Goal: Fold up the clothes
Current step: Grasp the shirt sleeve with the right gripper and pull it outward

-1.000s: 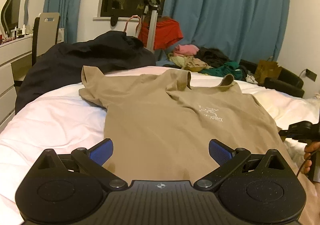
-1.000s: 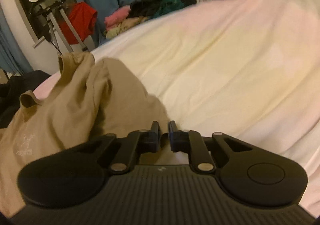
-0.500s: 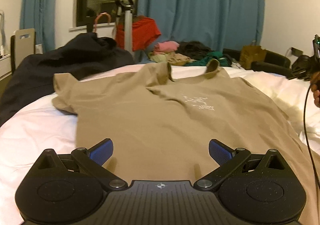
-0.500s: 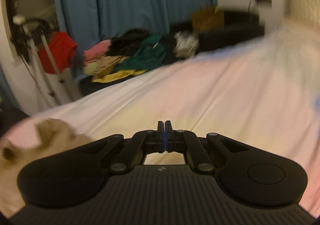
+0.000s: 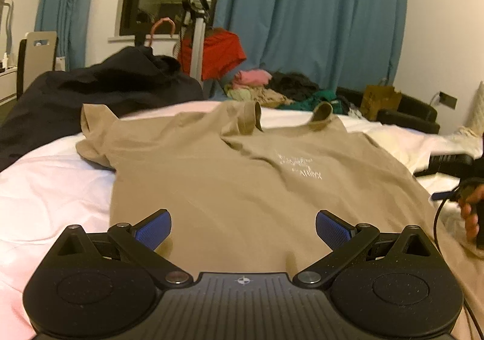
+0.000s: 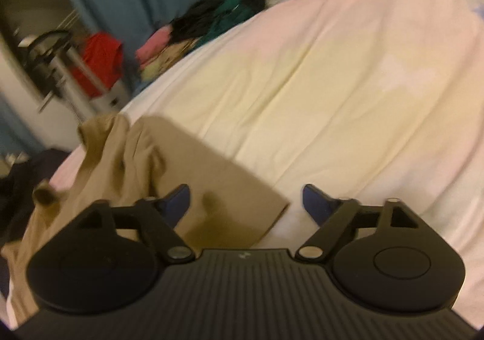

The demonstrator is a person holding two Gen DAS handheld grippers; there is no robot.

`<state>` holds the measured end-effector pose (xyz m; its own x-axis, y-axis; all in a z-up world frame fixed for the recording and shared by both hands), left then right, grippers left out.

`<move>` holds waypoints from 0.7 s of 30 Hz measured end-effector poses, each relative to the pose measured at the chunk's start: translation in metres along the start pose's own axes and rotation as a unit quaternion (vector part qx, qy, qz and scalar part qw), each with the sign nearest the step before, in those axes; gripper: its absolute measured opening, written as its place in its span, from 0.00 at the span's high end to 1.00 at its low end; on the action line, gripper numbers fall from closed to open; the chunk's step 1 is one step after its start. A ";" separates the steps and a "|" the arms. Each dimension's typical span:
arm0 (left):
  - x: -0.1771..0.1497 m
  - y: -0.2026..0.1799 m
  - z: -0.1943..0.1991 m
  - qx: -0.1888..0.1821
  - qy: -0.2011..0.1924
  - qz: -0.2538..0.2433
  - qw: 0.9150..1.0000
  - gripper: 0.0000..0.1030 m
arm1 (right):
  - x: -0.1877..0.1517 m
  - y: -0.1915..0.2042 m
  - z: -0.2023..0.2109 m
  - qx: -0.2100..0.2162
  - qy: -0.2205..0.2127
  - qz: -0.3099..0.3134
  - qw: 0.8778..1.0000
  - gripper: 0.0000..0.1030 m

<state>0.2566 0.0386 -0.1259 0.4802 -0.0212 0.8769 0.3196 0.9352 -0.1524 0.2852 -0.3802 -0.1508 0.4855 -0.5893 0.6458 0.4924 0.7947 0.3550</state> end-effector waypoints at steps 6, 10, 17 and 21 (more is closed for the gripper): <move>-0.001 0.005 0.004 0.013 0.002 0.009 1.000 0.00 | 0.006 0.014 0.007 -0.022 -0.041 0.049 0.998 0.94; 0.002 0.005 0.007 0.017 -0.002 0.008 1.000 0.00 | 0.041 0.032 0.027 -0.033 -0.106 0.071 0.991 0.95; -0.002 0.007 -0.005 0.020 0.004 0.005 1.000 0.00 | 0.134 0.038 0.010 -0.124 -0.172 0.102 0.972 0.94; -0.006 0.009 -0.015 0.015 0.009 0.011 1.000 0.00 | 0.157 0.028 -0.024 -0.136 -0.154 0.115 0.972 0.92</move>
<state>0.2690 0.0420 -0.1395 0.5007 -0.0073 0.8656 0.2846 0.9458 -0.1566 0.3927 -0.4545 -0.0560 0.3859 -0.2960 0.8738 0.5895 0.8076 0.0132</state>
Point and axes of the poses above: each gripper's, at about its wrist camera, not at the fingertips, and z roughly against the way its jaws point, y to its left, x to its top, the point moved 6 cm from there along -z, roughly the way its jaws point, and after that the axes turned 7 degrees about -x, right-handed, at the moved point
